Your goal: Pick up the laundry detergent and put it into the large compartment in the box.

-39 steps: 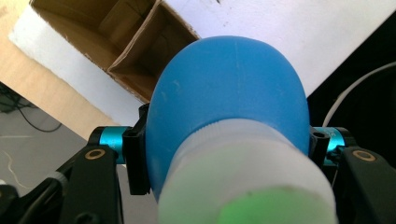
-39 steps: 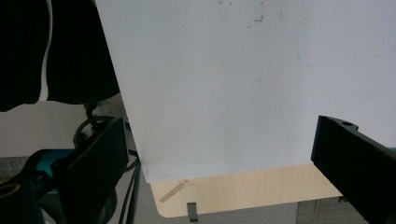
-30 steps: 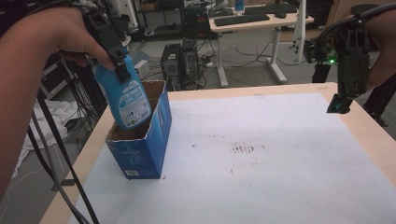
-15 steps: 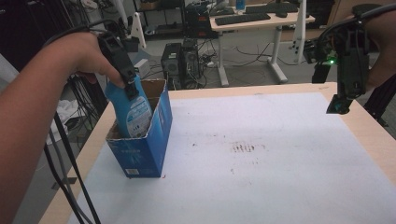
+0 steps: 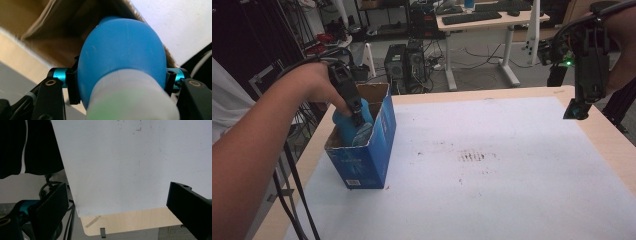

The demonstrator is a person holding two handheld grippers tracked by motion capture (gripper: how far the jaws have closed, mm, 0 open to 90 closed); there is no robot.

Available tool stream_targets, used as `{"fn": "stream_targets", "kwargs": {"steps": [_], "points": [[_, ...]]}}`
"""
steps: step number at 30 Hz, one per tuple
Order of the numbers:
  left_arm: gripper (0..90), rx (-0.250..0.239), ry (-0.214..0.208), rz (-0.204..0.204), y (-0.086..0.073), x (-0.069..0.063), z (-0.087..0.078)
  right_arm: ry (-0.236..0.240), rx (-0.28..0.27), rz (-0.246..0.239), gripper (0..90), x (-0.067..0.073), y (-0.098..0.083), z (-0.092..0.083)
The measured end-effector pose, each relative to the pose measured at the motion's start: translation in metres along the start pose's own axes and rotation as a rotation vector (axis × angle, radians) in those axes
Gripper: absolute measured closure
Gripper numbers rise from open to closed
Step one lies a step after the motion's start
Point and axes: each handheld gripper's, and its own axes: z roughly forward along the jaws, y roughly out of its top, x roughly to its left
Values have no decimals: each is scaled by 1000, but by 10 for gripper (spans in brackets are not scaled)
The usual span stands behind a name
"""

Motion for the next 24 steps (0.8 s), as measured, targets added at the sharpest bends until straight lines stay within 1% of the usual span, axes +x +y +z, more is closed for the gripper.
{"fn": "stream_targets", "kwargs": {"steps": [1, 2, 3, 4, 8, 10, 12, 15, 17, 20, 21, 23, 24], "points": [[379, 4, -1, 3, 0, 0, 3, -1, 3, -7, 33, 0, 0, 0], [379, 17, -1, 22, 1, 1, 5, 0, 3, -8, 33, 0, -1, 0], [379, 6, -4, 19, 1, 0, 7, 0, 4, -7, 33, 0, -1, 0], [379, 7, -3, 25, 1, 0, 9, 0, 2, -6, 33, 0, -1, 0], [379, 17, 1, 64, 1, -2, 19, 0, 1, -6, 33, 0, -2, 1], [379, 19, 6, 91, 1, -2, 23, 2, 0, -5, 33, -1, -3, 2], [379, 20, 9, 102, 1, -2, 27, 4, 2, -1, 33, 0, -3, 3], [379, 27, 14, 140, 1, -3, 33, 5, 1, -6, 33, -1, -3, 4], [378, 30, 19, 182, 1, -3, 37, 7, -1, -6, 33, -1, -3, 6], [378, 44, 20, 215, 1, -3, 43, 9, 2, -4, 33, -3, -2, 7], [378, 43, 18, 224, 1, -3, 44, 9, 2, -4, 33, -3, -2, 7], [378, 25, 16, 217, 1, -1, 44, 11, 3, -4, 33, -3, -1, 7], [378, 28, 15, 222, 1, -1, 45, 12, 2, -9, 33, -3, -1, 7]]}}
